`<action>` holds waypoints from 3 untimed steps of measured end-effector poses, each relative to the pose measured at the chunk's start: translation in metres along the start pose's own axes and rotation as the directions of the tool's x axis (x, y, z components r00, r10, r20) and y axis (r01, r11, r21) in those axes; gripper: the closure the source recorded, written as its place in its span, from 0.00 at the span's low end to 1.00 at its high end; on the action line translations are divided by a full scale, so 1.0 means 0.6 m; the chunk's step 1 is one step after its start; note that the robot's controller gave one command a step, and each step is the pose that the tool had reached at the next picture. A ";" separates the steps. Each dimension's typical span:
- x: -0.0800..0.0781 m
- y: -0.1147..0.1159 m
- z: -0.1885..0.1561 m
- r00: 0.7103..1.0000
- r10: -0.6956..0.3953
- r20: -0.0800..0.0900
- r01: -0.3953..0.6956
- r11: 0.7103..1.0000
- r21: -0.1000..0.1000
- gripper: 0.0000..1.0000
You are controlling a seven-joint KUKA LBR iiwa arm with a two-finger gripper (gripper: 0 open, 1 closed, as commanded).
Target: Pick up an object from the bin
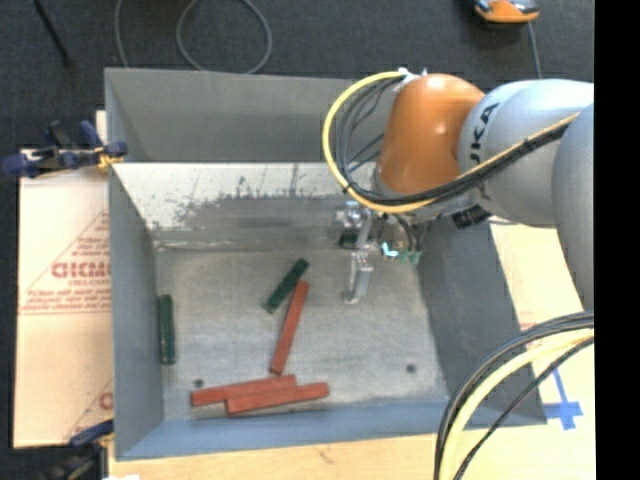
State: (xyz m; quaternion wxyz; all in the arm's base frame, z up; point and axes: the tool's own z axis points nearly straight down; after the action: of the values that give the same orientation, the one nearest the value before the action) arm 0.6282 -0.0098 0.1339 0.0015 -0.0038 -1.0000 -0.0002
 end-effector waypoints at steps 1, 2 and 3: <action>-0.041 0.113 0.108 1.000 0.012 -0.005 -0.012 1.000 0.000 0.00; -0.047 0.109 0.100 1.000 0.015 0.009 -0.015 1.000 -0.001 1.00; -0.043 0.109 0.104 1.000 0.014 0.000 -0.014 1.000 0.000 0.00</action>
Offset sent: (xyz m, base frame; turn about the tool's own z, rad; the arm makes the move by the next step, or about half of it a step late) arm 0.0259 0.0654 -0.0639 0.0177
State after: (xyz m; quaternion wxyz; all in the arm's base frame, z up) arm 0.6543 0.0553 0.0717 0.0015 -0.0110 -0.9999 -0.0001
